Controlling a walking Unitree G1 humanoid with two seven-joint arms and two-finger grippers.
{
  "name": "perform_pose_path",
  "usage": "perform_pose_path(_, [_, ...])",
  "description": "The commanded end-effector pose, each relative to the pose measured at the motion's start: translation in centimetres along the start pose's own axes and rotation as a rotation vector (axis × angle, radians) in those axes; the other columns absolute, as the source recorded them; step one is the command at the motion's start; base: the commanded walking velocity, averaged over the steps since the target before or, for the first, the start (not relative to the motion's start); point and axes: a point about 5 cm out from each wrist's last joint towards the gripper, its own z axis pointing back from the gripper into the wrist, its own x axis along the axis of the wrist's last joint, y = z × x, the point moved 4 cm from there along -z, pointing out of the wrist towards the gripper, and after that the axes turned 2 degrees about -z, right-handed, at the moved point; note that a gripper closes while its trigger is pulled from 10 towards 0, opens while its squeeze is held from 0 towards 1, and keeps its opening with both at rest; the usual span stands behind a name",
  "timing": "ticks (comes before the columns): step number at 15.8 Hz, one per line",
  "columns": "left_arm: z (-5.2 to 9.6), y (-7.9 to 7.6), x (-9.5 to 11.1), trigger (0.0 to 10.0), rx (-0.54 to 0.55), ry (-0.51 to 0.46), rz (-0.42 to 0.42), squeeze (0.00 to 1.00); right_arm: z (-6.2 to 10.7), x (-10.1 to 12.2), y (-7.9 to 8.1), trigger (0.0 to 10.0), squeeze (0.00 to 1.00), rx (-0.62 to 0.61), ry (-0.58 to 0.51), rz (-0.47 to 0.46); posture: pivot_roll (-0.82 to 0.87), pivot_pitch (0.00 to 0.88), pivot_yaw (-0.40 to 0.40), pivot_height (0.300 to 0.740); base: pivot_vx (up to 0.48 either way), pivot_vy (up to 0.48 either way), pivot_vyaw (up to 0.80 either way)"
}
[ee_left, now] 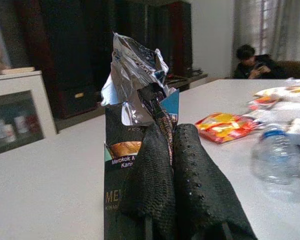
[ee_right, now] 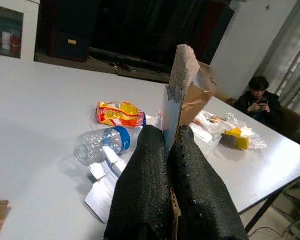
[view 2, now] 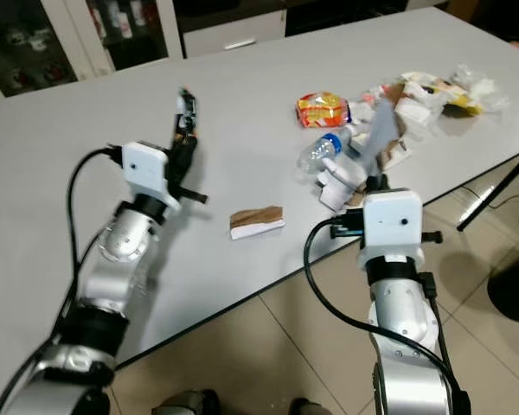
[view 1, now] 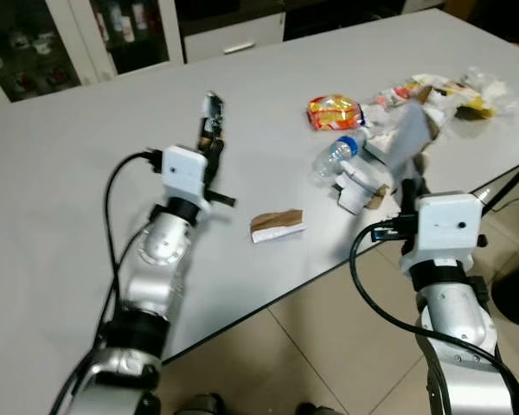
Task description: Picking trash to rubbish bin
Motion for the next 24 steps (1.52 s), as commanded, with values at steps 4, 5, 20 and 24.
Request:
perform_pose_path(4, [0.1,-1.1,-0.2,0.0,-0.032,0.032,0.019,0.00,0.2,0.2,-0.9,10.0,0.00,-0.033,-0.004,0.008,0.11,0.089,-0.029,0.740,0.000,0.000,-0.79])
perform_pose_path(5, [0.7,-1.7,-0.5,0.0,-0.062,0.053,0.026,0.00,0.3,0.2,-1.1,10.0,0.00,-0.037,-0.001,0.013,0.10,0.088,-0.027,0.740,0.000,0.000,-0.78])
perform_pose_path(20, [0.1,-5.3,-0.5,0.0,-0.161,0.105,0.095,0.00,0.7,0.3,-1.4,10.0,0.00,-0.068,0.001,0.027,0.06,0.083,0.002,0.740,0.000,0.000,-0.78])
perform_pose_path(24, [-0.1,-5.6,-0.4,0.0,-0.176,0.106,0.099,0.00,0.6,0.3,-1.5,10.0,0.00,-0.068,-0.002,0.034,0.06,0.076,0.001,0.740,0.000,0.000,-0.78])
